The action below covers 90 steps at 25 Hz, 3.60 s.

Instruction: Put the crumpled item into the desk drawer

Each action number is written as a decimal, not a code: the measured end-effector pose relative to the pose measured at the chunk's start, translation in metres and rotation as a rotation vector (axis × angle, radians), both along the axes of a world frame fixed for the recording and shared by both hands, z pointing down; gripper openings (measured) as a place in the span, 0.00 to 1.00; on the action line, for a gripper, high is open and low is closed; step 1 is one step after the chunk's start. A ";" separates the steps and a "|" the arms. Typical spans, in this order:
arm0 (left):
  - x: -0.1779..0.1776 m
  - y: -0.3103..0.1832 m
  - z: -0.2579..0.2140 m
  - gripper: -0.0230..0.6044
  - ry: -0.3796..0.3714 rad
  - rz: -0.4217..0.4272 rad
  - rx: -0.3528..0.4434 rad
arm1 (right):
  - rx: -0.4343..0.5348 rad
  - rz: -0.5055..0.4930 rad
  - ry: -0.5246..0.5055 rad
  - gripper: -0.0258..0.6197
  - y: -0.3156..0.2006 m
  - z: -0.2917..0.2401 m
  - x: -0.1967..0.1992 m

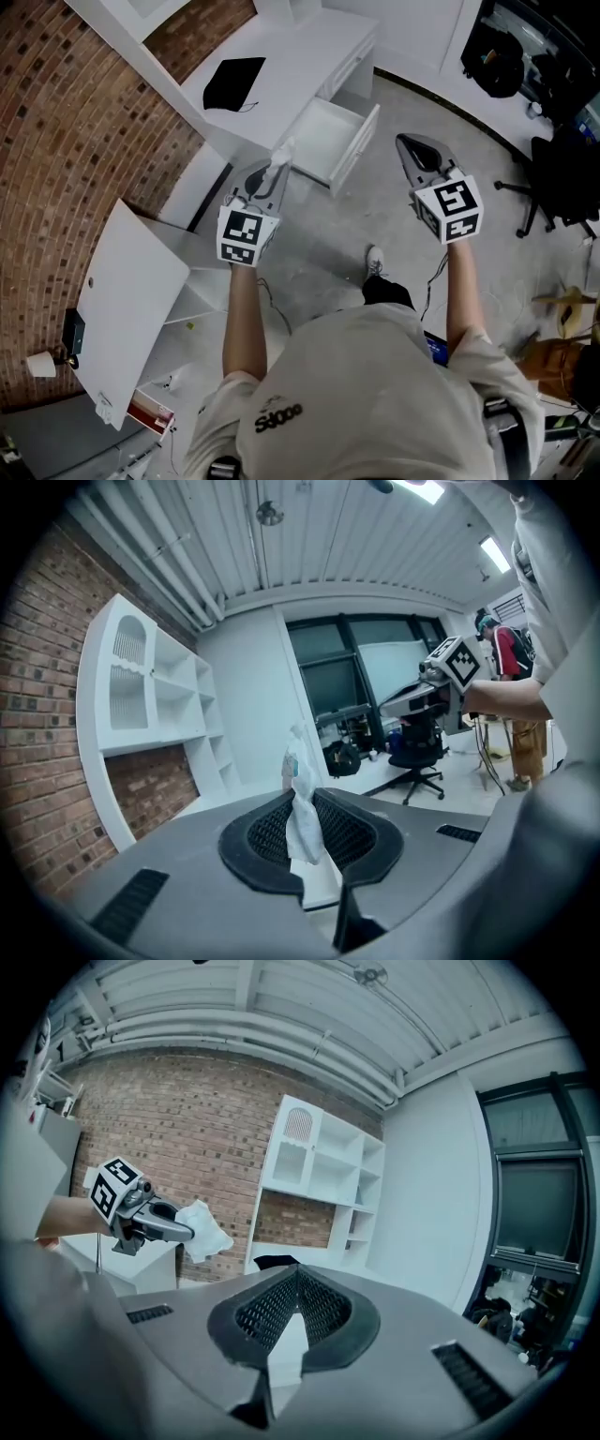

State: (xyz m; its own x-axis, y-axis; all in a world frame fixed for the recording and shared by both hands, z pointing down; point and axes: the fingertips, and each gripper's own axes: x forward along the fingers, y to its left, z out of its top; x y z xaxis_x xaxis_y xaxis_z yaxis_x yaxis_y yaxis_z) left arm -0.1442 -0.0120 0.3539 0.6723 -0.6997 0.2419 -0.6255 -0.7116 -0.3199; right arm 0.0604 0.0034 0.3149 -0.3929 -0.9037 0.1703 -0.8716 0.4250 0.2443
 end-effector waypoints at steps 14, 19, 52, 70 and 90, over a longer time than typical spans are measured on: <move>0.103 -0.114 0.004 0.12 -0.020 -0.080 -0.029 | -0.044 -0.098 -0.006 0.05 -0.125 0.013 0.097; 0.127 -0.141 0.010 0.12 -0.040 -0.113 -0.046 | -0.067 -0.146 -0.018 0.05 -0.158 0.024 0.116; 0.162 -0.325 0.144 0.12 -0.090 -0.011 -0.294 | -0.269 0.062 -0.089 0.05 -0.303 0.114 0.156; 0.169 -0.399 0.331 0.12 -0.169 0.072 -0.584 | -0.463 0.214 -0.089 0.05 -0.331 0.214 0.140; 0.210 -0.438 0.461 0.12 0.007 0.042 -0.918 | -0.584 0.334 -0.134 0.05 -0.350 0.288 0.163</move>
